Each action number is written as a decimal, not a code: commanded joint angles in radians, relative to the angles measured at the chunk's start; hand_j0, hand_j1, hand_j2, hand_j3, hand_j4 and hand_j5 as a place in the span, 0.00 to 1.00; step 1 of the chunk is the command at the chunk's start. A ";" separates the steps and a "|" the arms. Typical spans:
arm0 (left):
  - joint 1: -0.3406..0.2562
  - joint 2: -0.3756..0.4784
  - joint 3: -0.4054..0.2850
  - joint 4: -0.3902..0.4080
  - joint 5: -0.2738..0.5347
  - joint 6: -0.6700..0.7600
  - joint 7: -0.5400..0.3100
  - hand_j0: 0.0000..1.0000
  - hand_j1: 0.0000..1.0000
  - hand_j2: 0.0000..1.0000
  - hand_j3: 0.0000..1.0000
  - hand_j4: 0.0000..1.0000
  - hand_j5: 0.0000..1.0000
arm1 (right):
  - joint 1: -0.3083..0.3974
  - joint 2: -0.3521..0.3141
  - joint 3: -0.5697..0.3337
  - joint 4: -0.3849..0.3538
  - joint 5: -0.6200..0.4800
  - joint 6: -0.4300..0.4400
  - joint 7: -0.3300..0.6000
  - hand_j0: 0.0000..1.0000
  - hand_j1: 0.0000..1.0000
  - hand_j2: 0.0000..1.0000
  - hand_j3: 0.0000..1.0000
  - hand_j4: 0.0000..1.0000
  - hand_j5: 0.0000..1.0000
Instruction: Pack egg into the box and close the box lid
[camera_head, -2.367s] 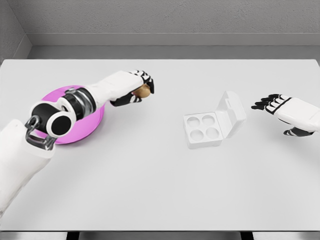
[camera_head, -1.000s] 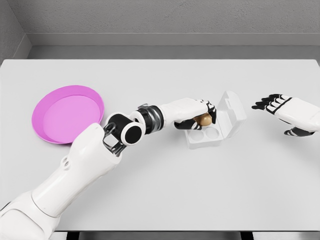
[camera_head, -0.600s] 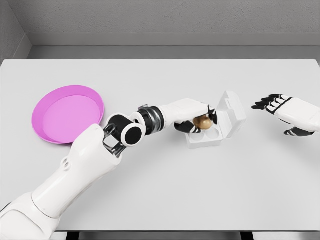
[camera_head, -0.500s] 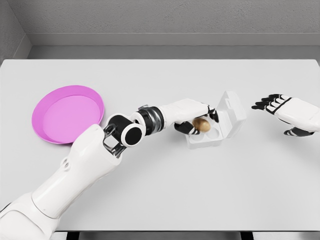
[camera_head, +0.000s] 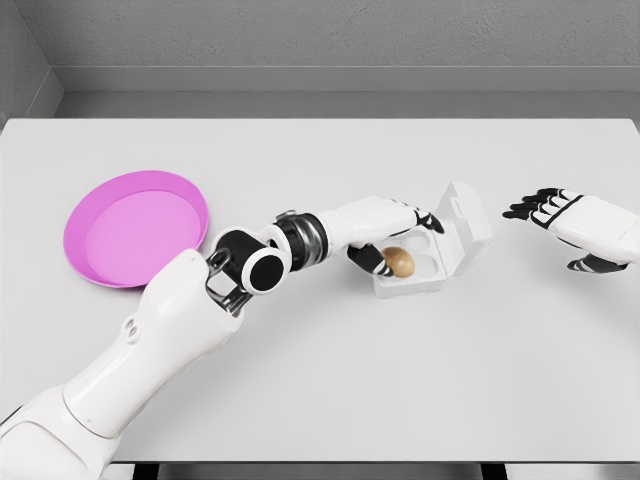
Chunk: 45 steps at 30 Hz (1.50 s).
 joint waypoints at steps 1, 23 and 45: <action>0.000 0.000 0.001 -0.001 0.000 -0.001 0.000 0.90 0.90 0.90 0.90 0.90 0.90 | 0.000 -0.001 0.000 0.000 -0.006 0.001 -0.001 1.00 1.00 1.00 1.00 1.00 1.00; -0.002 0.035 0.076 -0.036 0.004 0.001 0.000 1.00 1.00 1.00 1.00 1.00 1.00 | 0.000 -0.001 0.000 0.000 -0.006 0.001 -0.001 1.00 1.00 1.00 1.00 1.00 1.00; 0.472 0.387 0.957 -0.156 0.536 -0.719 0.000 1.00 1.00 1.00 1.00 1.00 1.00 | -0.003 0.069 0.064 -0.244 0.023 0.001 -0.005 1.00 1.00 1.00 1.00 1.00 1.00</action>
